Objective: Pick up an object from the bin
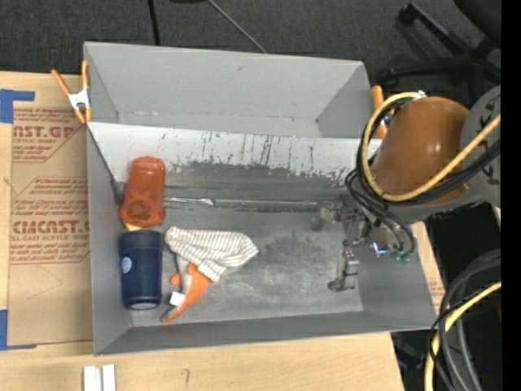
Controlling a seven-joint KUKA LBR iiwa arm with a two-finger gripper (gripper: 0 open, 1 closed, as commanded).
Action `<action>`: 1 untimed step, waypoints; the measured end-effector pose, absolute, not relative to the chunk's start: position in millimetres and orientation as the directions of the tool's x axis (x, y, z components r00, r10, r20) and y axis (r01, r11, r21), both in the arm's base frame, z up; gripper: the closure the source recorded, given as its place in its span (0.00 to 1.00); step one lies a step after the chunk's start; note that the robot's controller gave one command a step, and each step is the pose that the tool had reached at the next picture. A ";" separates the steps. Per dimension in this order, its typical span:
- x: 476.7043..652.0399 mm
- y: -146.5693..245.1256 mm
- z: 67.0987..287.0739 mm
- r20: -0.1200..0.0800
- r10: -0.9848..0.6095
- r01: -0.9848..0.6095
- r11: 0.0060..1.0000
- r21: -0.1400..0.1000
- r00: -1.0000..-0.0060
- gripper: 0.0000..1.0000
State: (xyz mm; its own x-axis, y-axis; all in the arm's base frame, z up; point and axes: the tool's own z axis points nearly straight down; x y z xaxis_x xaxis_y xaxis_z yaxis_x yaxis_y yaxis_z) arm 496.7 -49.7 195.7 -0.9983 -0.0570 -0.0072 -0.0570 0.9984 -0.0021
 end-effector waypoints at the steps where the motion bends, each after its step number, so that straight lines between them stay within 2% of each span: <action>1: 500.1 -6.2 147.3 -0.002 -0.129 -0.129 0.992 -0.001 -0.992 0.00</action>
Offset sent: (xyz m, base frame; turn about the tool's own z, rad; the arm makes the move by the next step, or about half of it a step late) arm 0.0031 0.0907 -0.0796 0.0057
